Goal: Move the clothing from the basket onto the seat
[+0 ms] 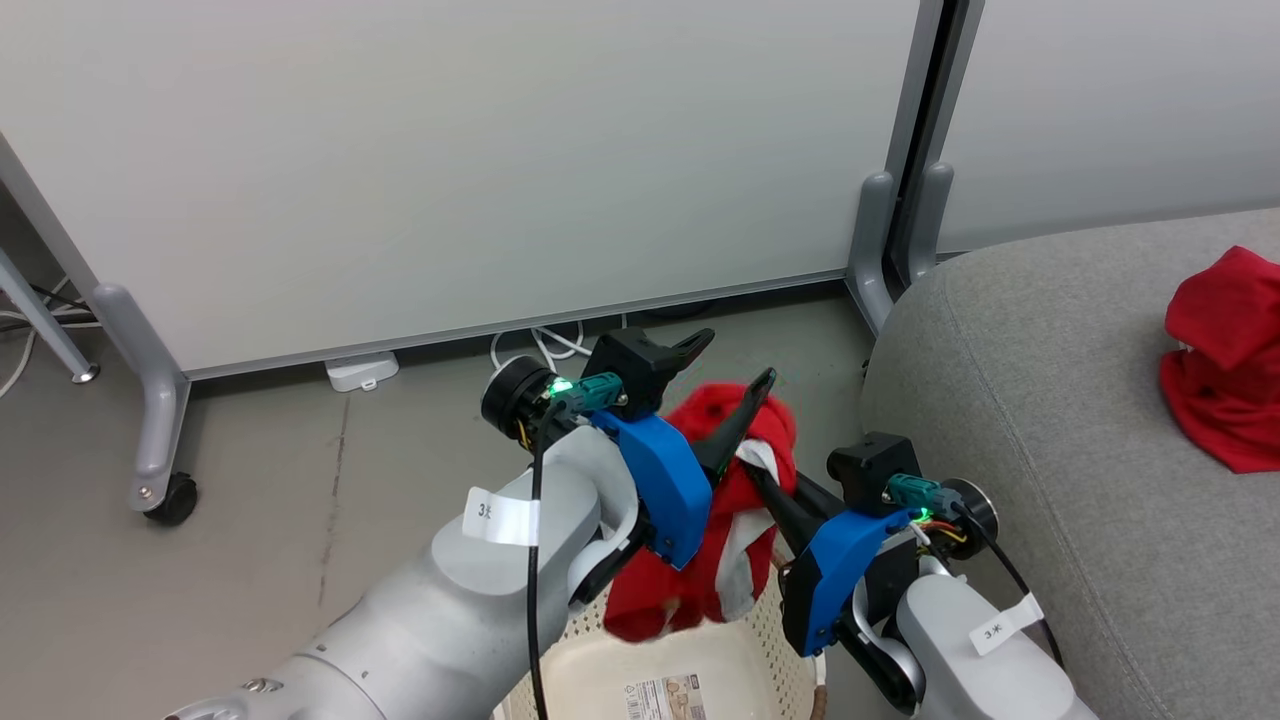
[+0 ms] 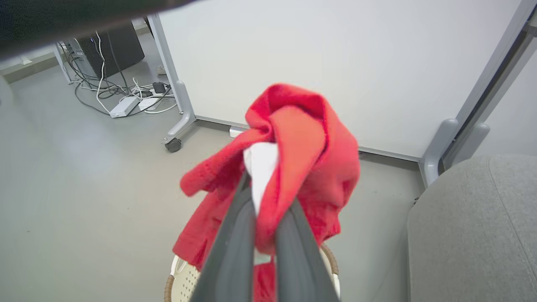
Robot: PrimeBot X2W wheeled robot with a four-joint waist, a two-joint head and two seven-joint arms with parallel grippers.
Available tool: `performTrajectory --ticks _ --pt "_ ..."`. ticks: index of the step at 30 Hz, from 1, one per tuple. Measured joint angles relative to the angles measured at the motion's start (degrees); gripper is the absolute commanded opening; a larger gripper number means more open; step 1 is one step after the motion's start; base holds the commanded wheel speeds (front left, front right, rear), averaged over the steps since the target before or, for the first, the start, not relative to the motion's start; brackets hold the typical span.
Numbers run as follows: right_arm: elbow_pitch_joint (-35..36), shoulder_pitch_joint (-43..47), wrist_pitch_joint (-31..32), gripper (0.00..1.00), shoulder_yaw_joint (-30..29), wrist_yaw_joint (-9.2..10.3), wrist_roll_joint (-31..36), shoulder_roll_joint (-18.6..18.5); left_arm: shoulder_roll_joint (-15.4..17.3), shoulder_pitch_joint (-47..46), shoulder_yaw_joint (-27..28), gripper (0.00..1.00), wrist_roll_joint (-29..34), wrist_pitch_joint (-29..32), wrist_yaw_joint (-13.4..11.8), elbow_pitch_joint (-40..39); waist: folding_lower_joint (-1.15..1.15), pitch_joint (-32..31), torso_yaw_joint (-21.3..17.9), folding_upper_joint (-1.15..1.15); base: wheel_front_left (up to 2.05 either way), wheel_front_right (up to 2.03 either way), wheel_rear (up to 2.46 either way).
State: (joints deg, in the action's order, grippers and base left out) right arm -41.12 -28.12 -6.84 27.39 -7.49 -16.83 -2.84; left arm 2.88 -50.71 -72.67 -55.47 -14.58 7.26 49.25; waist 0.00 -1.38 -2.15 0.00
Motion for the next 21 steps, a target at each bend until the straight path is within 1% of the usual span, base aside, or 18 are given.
performTrajectory --ticks 6,9,13,14,16,17,19,20,21 --pt "-0.15 -0.08 -0.40 0.00 -0.67 0.00 0.13 0.00 0.03 0.90 1.77 1.00 0.19 -0.34 -0.58 0.43 0.00 0.07 0.30 0.00 0.00 0.00 0.00" --pt "-0.24 -0.07 -0.81 0.00 -1.65 0.00 0.58 -0.01 0.73 2.84 5.04 1.00 1.48 -0.40 -1.44 -1.78 0.00 0.06 0.59 0.00 0.00 0.00 0.00" --pt "-0.13 0.02 -0.98 0.00 -2.89 0.00 1.08 -0.01 3.14 7.51 11.05 1.00 5.52 -0.41 -2.87 -7.32 0.00 0.10 1.04 0.00 0.00 0.00 0.00" --pt "0.15 0.20 -0.98 0.00 -3.34 0.00 1.12 -0.01 4.55 10.78 13.96 1.00 8.09 -0.41 -3.50 -10.10 0.00 0.12 1.26 0.00 0.00 0.00 0.00" --pt "0.47 0.34 -0.96 0.00 -3.72 0.00 1.25 -0.01 5.78 13.73 17.17 1.00 10.42 -0.42 -4.16 -13.06 0.00 0.14 1.50 0.00 0.00 0.00 0.00" --pt "0.83 0.50 -0.85 0.00 -4.03 0.00 1.63 -0.01 6.65 16.78 20.58 1.00 13.08 -0.41 -4.80 -16.23 0.00 0.17 1.76 0.00 0.00 0.00 0.00" --pt "1.30 0.69 -0.80 0.00 -4.39 0.00 1.74 -0.01 7.36 20.04 24.09 1.00 15.72 -0.41 -5.49 -19.38 0.00 0.22 1.99 0.00 0.00 0.00 0.00" --pt "1.71 1.04 -0.73 0.00 -4.76 0.00 1.88 -0.01 7.87 23.58 27.46 1.00 18.69 -0.42 -6.30 -22.34 0.00 0.27 2.23 0.00 0.00 0.00 0.00" --pt "1.98 1.29 -0.69 0.00 -4.89 0.00 1.87 -0.01 8.01 25.38 29.10 1.00 20.06 -0.41 -6.53 -23.72 0.00 0.28 2.34 0.00 0.00 0.00 0.00"
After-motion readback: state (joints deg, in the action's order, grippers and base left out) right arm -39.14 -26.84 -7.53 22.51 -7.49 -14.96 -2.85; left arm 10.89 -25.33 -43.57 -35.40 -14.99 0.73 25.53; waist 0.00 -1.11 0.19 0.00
